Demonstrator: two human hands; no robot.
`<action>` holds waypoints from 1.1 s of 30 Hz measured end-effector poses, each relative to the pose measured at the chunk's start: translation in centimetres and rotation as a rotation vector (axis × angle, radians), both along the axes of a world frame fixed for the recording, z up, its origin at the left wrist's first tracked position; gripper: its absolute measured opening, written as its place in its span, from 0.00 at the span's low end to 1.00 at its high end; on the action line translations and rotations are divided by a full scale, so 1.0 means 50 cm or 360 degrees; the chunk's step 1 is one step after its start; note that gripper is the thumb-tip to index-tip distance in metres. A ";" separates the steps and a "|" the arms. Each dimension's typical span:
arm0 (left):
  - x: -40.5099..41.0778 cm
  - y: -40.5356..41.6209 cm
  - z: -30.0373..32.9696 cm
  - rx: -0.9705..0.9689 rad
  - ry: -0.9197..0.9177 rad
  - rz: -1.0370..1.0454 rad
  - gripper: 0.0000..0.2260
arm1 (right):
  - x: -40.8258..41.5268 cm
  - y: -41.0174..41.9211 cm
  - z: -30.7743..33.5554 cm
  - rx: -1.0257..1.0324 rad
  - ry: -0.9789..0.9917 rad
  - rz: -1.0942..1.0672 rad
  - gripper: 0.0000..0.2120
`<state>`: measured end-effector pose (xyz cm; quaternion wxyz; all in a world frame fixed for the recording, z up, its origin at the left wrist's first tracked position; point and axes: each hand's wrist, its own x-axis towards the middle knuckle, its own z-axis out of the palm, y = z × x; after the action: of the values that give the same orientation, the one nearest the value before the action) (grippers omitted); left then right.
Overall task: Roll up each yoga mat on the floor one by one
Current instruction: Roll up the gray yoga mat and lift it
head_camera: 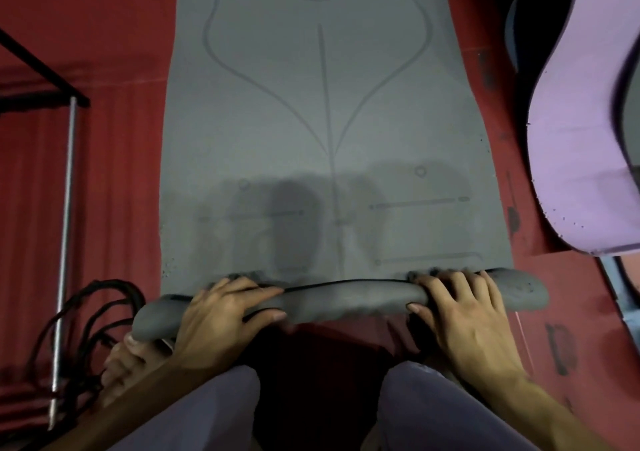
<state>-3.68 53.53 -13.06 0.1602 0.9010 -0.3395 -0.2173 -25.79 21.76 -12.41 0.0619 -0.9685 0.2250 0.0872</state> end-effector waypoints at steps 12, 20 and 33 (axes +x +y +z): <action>0.022 -0.005 0.024 -0.0056 0.0229 -0.0007 0.19 | -0.009 -0.051 0.005 0.0370 0.0099 0.0155 0.21; 0.031 -0.026 0.028 0.0240 0.0264 -0.0027 0.18 | 0.037 -0.073 0.007 0.0446 0.0341 0.0175 0.21; 0.046 0.000 0.019 0.0191 0.0356 -0.0091 0.28 | 0.036 -0.104 -0.003 0.0837 0.0151 0.0078 0.07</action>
<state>-1.39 53.52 -12.13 0.1366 0.8692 -0.3313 -0.3407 -24.01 16.55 -12.56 0.2988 -0.9191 0.1737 0.1895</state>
